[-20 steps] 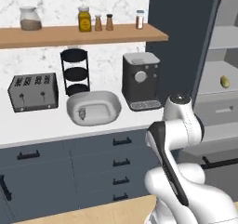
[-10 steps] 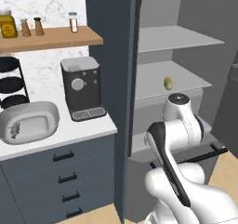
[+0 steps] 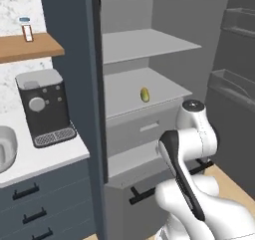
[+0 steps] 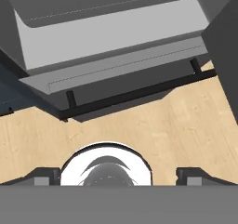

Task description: Place one cucumber and one fish in each tupperware on the nearby counter, to pack two identical lunches.

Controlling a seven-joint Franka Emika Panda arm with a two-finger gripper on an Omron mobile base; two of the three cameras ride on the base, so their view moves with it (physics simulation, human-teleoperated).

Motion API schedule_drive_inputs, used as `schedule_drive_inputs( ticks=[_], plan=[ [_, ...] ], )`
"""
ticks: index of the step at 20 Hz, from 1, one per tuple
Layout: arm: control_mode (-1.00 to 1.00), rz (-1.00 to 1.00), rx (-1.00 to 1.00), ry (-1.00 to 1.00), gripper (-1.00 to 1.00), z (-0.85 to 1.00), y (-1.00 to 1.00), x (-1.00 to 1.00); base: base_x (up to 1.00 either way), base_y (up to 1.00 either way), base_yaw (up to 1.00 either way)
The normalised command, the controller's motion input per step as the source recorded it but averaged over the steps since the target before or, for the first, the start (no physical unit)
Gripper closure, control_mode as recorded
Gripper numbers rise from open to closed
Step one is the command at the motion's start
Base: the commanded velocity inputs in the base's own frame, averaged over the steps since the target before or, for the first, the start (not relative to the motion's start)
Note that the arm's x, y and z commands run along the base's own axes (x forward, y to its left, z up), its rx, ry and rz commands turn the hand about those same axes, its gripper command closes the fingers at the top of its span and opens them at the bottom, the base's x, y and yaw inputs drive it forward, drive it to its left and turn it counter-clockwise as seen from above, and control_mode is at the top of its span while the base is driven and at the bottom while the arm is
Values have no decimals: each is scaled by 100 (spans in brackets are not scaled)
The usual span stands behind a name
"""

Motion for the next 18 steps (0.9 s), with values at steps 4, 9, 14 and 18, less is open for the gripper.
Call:
schedule_drive_inputs(
  ticks=[4, 9, 14, 18],
  plan=[
    [100, 0, 0, 0, -100, 0, 0, 0, 64, -19, 0],
    [100, 0, 0, 0, -100, 0, 0, 0, 62, -22, 3],
    [100, 0, 0, 0, -100, 0, 0, 0, 60, -17, 1],
    [100, 0, 0, 0, -100, 0, 0, 0, 55, -9, 0]
  ],
)
